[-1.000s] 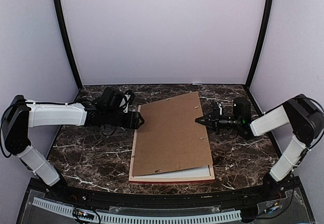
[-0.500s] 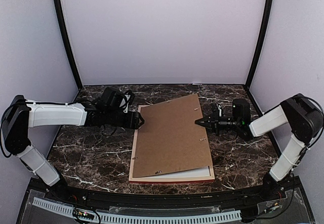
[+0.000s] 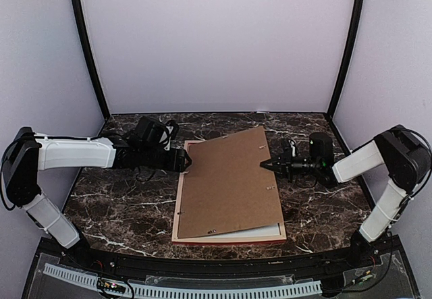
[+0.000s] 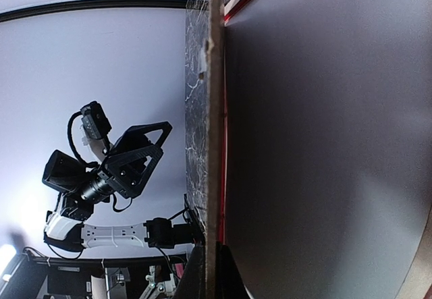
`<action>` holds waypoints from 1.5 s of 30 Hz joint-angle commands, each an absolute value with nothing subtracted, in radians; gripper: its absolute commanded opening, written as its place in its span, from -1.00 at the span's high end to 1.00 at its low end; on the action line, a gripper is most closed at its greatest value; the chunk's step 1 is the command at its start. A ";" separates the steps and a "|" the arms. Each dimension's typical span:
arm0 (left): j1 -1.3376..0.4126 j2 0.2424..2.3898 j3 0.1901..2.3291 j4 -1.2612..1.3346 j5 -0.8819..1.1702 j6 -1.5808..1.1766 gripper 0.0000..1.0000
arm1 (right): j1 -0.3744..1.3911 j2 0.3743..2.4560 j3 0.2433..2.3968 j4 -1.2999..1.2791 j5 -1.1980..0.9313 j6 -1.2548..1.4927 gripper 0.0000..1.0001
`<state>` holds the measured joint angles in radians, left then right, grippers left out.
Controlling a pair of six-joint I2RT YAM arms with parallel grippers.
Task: Put the photo into the frame
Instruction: Place the backboard on the frame body.
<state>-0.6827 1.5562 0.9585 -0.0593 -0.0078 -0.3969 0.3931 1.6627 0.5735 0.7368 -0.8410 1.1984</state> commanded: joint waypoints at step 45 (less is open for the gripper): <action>-0.677 1.587 0.945 -0.074 -0.003 -0.397 -0.48 | 0.400 1.739 0.658 0.880 -0.895 1.171 1.00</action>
<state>-0.6827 1.5864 0.9585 -0.0612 -0.0082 -0.3965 0.3931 1.7336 0.6182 0.7677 -0.8654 1.1824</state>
